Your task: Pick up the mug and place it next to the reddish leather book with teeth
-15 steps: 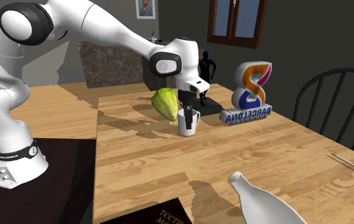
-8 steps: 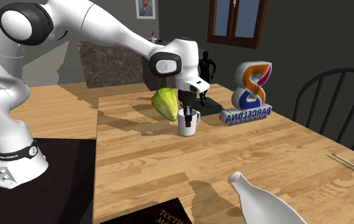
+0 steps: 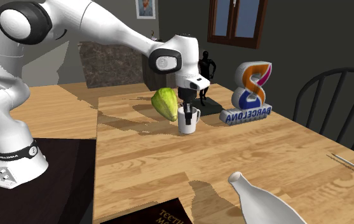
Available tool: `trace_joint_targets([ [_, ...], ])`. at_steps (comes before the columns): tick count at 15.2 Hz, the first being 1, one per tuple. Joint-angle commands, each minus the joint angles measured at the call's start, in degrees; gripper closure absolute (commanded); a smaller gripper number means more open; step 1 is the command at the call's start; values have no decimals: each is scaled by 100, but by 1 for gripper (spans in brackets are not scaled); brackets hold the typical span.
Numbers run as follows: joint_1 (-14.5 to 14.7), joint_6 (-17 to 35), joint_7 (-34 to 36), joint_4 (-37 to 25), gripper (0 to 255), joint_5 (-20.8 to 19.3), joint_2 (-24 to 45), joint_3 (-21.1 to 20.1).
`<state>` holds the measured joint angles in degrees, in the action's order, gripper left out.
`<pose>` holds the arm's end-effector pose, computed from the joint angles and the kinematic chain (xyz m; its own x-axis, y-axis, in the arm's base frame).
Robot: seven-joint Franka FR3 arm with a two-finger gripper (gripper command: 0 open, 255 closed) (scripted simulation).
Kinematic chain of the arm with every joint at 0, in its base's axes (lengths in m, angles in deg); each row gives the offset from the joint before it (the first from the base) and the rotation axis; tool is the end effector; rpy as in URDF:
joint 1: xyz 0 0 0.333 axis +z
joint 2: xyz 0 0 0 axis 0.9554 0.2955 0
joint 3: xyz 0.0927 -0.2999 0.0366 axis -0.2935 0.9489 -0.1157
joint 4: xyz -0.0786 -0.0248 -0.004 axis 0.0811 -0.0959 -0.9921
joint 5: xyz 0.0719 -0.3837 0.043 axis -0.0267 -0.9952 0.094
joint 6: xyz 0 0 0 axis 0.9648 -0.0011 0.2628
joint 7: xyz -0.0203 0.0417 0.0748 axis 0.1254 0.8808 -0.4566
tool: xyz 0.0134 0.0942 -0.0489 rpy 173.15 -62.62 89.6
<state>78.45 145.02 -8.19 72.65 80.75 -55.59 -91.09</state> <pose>0.6811 0.1091 0.3586 0.9974 0.0498 0.0527 0.0527 -0.9970 -0.0562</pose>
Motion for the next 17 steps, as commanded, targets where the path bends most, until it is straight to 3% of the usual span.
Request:
trace_joint_targets([
  [1,-2,-119,2,-58,255,2,-62,-1],
  [17,-4,-1206,38,-844,255,7,-365,-9],
])
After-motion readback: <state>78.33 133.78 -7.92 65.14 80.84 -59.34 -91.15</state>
